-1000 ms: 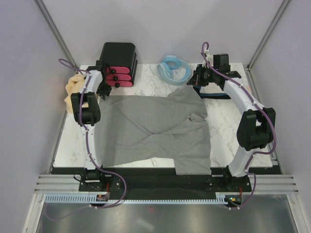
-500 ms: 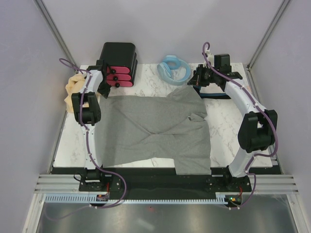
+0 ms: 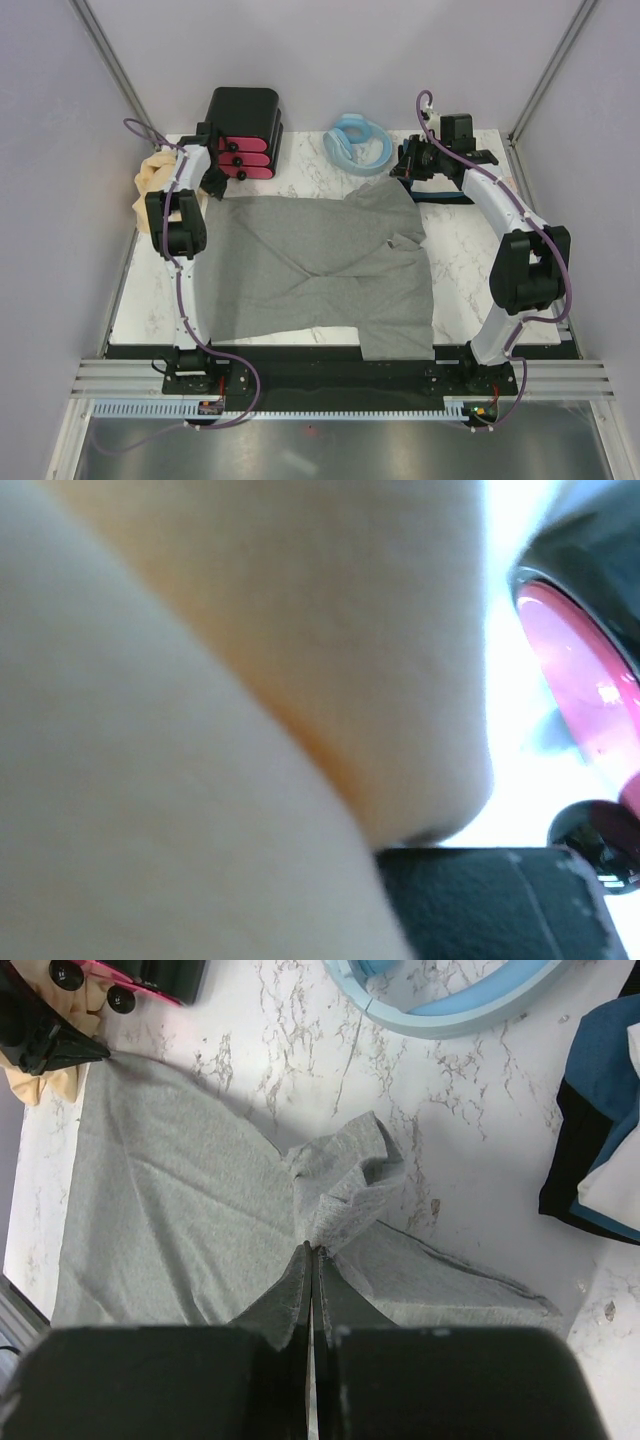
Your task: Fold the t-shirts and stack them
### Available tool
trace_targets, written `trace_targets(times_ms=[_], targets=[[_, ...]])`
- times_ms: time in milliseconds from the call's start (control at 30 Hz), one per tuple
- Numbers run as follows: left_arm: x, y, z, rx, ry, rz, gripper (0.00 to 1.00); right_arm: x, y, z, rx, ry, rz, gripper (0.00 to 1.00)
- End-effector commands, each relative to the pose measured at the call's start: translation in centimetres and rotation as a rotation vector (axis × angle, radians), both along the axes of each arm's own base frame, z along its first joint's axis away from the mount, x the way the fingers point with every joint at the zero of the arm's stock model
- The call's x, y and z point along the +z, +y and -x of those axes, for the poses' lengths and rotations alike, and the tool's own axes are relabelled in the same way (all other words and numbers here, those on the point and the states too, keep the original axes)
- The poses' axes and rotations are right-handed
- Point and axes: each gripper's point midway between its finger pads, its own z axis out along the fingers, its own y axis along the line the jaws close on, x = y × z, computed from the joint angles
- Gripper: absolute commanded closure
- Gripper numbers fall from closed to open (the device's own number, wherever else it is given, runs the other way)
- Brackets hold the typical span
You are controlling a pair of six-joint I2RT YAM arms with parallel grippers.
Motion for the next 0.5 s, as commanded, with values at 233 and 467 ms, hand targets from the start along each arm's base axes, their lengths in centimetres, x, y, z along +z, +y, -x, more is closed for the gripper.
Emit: trace_targets(times_ms=[233, 467], targets=[[3.5, -0.4, -2.1, -0.135, -0.118, -0.004, 0.74, 1.6, 0.1, -1.0, 0.01, -0.063, -0.01, 1.0], [4.9, -0.3, -1.5, -0.113, -0.142, -0.007, 0.71, 1.3, 0.1, -0.8, 0.018, -0.055, -0.011, 1.0]])
